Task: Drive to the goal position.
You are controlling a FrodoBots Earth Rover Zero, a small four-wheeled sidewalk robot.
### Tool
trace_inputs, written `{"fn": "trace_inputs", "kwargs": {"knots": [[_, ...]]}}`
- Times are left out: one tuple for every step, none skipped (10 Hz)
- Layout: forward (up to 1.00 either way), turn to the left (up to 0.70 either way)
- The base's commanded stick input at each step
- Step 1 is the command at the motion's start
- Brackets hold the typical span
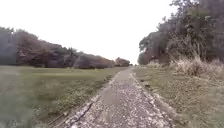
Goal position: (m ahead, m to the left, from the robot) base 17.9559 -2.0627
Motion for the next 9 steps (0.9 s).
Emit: {"fn": "trace_inputs", "kwargs": {"knots": [[1.0,-0.28],[1.0,-0.04],[1.0,0.0],[1.0,0.0],[1.0,0.0],[1.0,-0.02],[1.0,-0.19],[1.0,-0.31],[1.0,-0.39]]}}
